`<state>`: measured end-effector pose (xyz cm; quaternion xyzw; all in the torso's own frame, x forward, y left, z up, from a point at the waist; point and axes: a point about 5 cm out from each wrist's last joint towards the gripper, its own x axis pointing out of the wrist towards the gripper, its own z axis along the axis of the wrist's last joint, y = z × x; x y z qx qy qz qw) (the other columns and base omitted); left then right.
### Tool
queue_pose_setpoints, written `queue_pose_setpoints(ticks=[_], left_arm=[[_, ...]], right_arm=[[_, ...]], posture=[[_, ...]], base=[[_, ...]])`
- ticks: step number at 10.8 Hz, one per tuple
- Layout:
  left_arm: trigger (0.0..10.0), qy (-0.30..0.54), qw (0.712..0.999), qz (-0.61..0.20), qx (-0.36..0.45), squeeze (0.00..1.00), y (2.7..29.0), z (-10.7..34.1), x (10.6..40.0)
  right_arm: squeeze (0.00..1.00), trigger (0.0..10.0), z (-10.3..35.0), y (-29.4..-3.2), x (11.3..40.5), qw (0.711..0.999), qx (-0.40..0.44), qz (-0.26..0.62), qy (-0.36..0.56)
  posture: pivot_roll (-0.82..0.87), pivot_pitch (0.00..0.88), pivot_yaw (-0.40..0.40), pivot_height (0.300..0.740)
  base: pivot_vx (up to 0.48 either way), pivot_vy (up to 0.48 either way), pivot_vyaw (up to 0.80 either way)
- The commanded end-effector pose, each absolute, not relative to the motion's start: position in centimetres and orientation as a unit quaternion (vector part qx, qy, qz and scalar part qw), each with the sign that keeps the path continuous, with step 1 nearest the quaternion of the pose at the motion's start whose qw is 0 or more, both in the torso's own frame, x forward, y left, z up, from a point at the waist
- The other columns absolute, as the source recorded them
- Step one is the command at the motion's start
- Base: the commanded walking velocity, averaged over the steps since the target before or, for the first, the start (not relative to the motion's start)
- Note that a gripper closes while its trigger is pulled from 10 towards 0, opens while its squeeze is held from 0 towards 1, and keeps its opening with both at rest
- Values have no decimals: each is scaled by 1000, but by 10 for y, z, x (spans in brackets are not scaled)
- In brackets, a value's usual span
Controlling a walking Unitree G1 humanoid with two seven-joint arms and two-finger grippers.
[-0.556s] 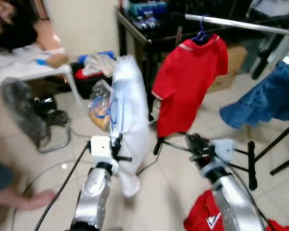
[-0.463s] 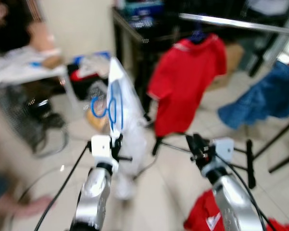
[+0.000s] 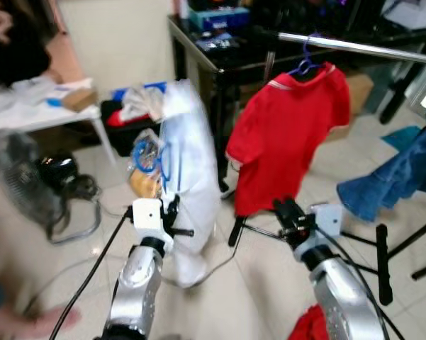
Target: Hang hanger
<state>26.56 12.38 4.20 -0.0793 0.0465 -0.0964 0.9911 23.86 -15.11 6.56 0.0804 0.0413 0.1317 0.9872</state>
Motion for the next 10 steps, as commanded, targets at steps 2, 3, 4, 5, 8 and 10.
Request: queue_pose_setpoints(ticks=[2,3,4,5,8,10], left_arm=[[10000,30,990,-108,-81,0,115,49,269],[10000,30,990,-108,-81,0,115,49,269],[10000,30,990,-108,-81,0,115,49,269],[10000,30,990,-109,-80,0,114,49,269],[10000,33,990,-113,-81,0,112,49,270],[10000,34,989,-116,-83,0,111,48,270]], right_arm=[[0,10000,68,-160,240,990,68,122,36],[0,10000,68,-160,240,990,68,122,36],[0,10000,68,-160,240,990,68,122,36],[0,10000,68,-160,241,990,68,123,35],[0,10000,69,-161,242,990,68,121,30],[0,10000,70,-161,243,990,67,119,28]], posture=[[92,29,25,740],[93,29,25,740],[93,29,24,740],[92,28,23,740],[88,25,20,740],[88,24,20,740]], base=[[420,0,0],[420,0,0],[416,0,0],[401,0,0],[224,0,0],[0,0,0]])
